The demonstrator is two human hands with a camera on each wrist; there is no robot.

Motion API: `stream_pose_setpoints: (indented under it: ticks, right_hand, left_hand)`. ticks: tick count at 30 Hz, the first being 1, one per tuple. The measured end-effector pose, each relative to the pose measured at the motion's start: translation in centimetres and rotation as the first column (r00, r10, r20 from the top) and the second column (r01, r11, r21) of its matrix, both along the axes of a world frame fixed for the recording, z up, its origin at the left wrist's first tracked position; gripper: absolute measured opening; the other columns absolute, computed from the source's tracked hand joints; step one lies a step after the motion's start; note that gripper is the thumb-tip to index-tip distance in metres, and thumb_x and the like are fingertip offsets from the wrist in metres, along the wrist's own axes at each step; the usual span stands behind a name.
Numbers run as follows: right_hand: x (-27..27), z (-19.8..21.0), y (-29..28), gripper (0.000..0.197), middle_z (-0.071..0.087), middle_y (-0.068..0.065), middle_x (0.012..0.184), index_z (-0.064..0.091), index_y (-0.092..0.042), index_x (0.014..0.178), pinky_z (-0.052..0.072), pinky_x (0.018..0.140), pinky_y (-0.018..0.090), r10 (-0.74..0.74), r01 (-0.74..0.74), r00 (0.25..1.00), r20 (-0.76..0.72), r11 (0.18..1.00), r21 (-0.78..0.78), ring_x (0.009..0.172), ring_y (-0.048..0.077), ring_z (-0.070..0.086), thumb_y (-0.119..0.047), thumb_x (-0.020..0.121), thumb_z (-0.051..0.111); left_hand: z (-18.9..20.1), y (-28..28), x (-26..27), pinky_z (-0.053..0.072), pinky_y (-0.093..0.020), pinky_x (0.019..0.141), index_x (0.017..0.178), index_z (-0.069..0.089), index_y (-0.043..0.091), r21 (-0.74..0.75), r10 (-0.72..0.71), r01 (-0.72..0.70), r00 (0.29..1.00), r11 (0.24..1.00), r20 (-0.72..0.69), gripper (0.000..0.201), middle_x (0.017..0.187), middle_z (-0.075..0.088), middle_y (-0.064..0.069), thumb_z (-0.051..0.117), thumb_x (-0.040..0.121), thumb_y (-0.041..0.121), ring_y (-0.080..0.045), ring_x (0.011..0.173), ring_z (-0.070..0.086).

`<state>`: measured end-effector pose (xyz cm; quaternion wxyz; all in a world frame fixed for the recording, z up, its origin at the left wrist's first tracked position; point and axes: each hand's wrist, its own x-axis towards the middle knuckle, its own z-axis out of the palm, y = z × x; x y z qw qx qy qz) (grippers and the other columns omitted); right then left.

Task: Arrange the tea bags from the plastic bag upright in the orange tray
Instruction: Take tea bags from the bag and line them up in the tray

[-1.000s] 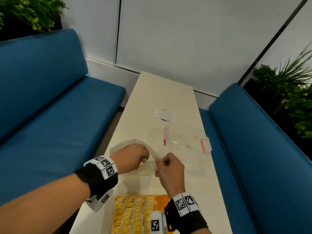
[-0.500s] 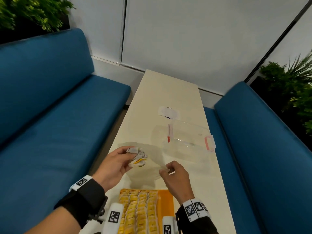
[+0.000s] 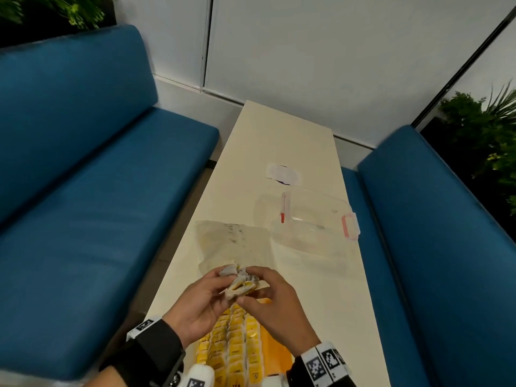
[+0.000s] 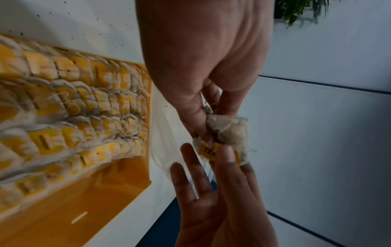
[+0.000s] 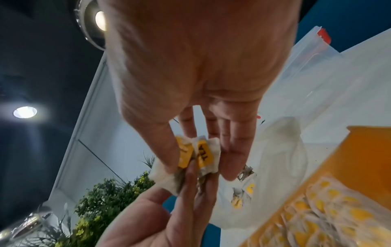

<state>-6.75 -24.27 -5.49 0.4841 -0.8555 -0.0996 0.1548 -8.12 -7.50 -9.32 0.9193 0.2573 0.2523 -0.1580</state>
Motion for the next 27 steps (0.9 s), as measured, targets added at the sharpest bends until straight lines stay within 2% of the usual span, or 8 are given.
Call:
stream_pose_setpoints:
  ticks: [4, 7, 10, 14, 20, 22, 25, 27]
  right_hand:
    - [0.0, -0.6, 0.4, 0.036, 0.061, -0.016, 0.113, 0.064, -0.036, 0.115, 0.049, 0.071, 0.011, -0.040, 0.044, 0.998, 0.047, 0.994, -0.097, 0.082, -0.005, 0.063, -0.028, 0.082, 0.077]
    - [0.2, -1.0, 0.5, 0.029, 0.062, -0.012, 0.107, 0.067, -0.033, 0.110, 0.046, 0.069, 0.007, -0.030, 0.043, 0.996, 0.082, 0.986, -0.161, 0.080, -0.009, 0.058, -0.026, 0.083, 0.074]
    - [0.3, -1.6, 0.7, 0.027, 0.060, -0.013, 0.102, 0.067, -0.033, 0.108, 0.049, 0.074, 0.012, 0.003, 0.027, 0.992, 0.124, 0.970, -0.240, 0.086, 0.000, 0.060, -0.030, 0.081, 0.072]
    - [0.2, -1.9, 1.3, 0.028, 0.056, -0.012, 0.099, 0.064, -0.034, 0.108, 0.048, 0.074, 0.019, 0.056, -0.008, 0.989, 0.137, 0.944, -0.329, 0.088, 0.008, 0.058, -0.036, 0.081, 0.071]
    - [0.2, -2.0, 2.4, 0.033, 0.058, -0.006, 0.091, 0.049, -0.032, 0.096, 0.048, 0.064, 0.023, -0.010, 0.036, 0.995, 0.097, 0.964, -0.264, 0.075, 0.011, 0.056, -0.032, 0.075, 0.075]
    - [0.2, -2.0, 2.5, 0.031, 0.058, -0.005, 0.085, 0.047, -0.030, 0.089, 0.044, 0.059, 0.017, -0.041, 0.064, 0.994, 0.103, 0.971, -0.229, 0.069, 0.008, 0.055, -0.028, 0.076, 0.076]
    - [0.0, -1.8, 2.6, 0.024, 0.055, -0.008, 0.094, 0.055, -0.026, 0.085, 0.042, 0.060, 0.009, -0.041, 0.065, 0.990, 0.133, 0.981, -0.181, 0.075, -0.001, 0.057, -0.019, 0.080, 0.077]
    - [0.0, -1.7, 2.6, 0.020, 0.055, -0.008, 0.100, 0.061, -0.023, 0.088, 0.043, 0.062, 0.007, -0.050, 0.065, 0.991, 0.122, 0.990, -0.123, 0.078, -0.006, 0.059, -0.013, 0.081, 0.077]
  left_hand:
    - [-0.1, -0.9, -0.4, 0.064, -0.033, 0.065, 0.124, 0.061, -0.004, 0.082, -0.029, 0.029, 1.000, 0.996, -0.001, 0.030, 0.103, 0.071, -0.026, 0.058, 0.093, -0.004, -0.030, 0.083, 0.070]
    - [0.1, -1.3, -0.6, 0.062, -0.035, 0.061, 0.118, 0.060, -0.006, 0.076, -0.043, 0.043, 0.999, 0.996, 0.003, 0.026, 0.096, 0.070, -0.024, 0.053, 0.093, -0.003, -0.028, 0.074, 0.071]
    - [0.3, -1.6, -0.7, 0.062, -0.035, 0.065, 0.111, 0.062, -0.003, 0.023, -0.050, 0.050, 0.999, 0.998, -0.014, 0.024, 0.096, 0.071, -0.022, 0.054, 0.095, 0.013, -0.028, 0.073, 0.072]
    - [-0.2, -1.6, -0.9, 0.056, -0.040, 0.082, 0.118, 0.067, 0.005, 0.088, -0.138, 0.137, 0.990, 0.987, 0.000, 0.039, 0.107, 0.071, -0.015, 0.063, 0.095, 0.036, -0.020, 0.078, 0.071]
    - [-0.1, -1.8, -0.8, 0.055, -0.033, 0.058, 0.121, 0.058, 0.012, 0.073, -0.058, 0.058, 0.998, 0.996, -0.006, 0.023, 0.099, 0.071, -0.014, 0.056, 0.100, 0.021, -0.017, 0.058, 0.066]
    - [-0.1, -1.4, -0.7, 0.058, -0.036, 0.061, 0.124, 0.060, 0.016, 0.057, -0.032, 0.033, 0.999, 0.998, -0.012, 0.024, 0.110, 0.071, -0.020, 0.053, 0.101, 0.018, -0.024, 0.069, 0.070]
    - [-0.4, -0.7, -0.7, 0.062, -0.041, 0.075, 0.129, 0.063, 0.014, 0.020, -0.026, 0.026, 0.999, 0.999, -0.032, 0.030, 0.119, 0.070, -0.022, 0.052, 0.101, 0.018, -0.037, 0.100, 0.068]
    - [-0.6, -0.4, -0.7, 0.062, -0.043, 0.082, 0.128, 0.063, 0.011, -0.024, -0.019, 0.018, 0.999, 1.000, -0.040, 0.031, 0.120, 0.069, -0.023, 0.056, 0.098, 0.020, -0.039, 0.104, 0.067]
